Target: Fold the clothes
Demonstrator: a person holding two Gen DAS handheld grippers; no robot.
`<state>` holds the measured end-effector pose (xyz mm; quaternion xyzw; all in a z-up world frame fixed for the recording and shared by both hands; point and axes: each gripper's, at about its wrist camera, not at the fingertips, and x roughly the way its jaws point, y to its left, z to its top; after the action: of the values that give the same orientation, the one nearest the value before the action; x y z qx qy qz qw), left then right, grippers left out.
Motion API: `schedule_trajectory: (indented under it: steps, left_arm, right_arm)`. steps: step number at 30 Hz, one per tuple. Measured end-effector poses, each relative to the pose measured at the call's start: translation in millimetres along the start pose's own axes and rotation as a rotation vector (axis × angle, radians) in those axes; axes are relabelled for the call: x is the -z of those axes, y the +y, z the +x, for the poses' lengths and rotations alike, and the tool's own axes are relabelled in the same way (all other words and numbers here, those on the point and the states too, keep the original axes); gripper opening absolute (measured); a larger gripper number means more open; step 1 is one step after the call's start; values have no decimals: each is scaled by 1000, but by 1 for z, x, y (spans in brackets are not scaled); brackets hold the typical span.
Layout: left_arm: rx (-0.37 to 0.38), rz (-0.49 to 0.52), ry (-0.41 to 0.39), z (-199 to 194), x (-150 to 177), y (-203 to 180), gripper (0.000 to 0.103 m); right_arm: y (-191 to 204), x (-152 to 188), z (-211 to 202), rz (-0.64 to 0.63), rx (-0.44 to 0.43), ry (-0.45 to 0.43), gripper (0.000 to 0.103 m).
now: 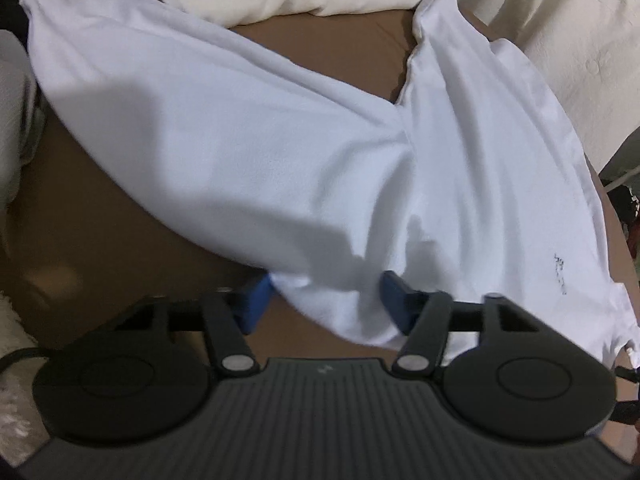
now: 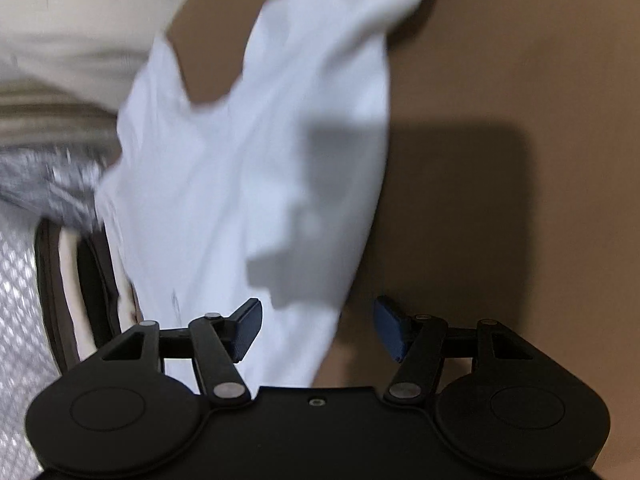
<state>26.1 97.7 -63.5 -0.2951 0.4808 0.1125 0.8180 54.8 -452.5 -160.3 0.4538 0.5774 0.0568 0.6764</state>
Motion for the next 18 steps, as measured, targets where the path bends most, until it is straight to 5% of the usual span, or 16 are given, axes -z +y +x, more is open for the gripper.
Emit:
schedule_trajectory:
  steps: [3,8,12,15,16,17,18]
  left_arm:
    - [55,-54,74,-14,4,7,59]
    - [275,-170,156,-17,14,6,81]
    - [271,-210,124,7,14,1,81]
    - [248,-127,45,16,16,-16,79]
    - [193,-19,21,16,17,-28,61]
    - [131,97,-2,15,19,-41,15]
    - [68,212,-26,14,21,-55,8]
  right_arm:
    - [12,25,13,69,12,31,67]
    - [38,67,45,47,25,73,67]
    - [56,80,62,-22,30,53,67]
    - [65,76,71,-54,-9,36,67]
    - [68,72,76,-62,-6,34,68]
    - [70,69,84,-73,10,42,66]
    - [72,69,87,-105,31,38,61]
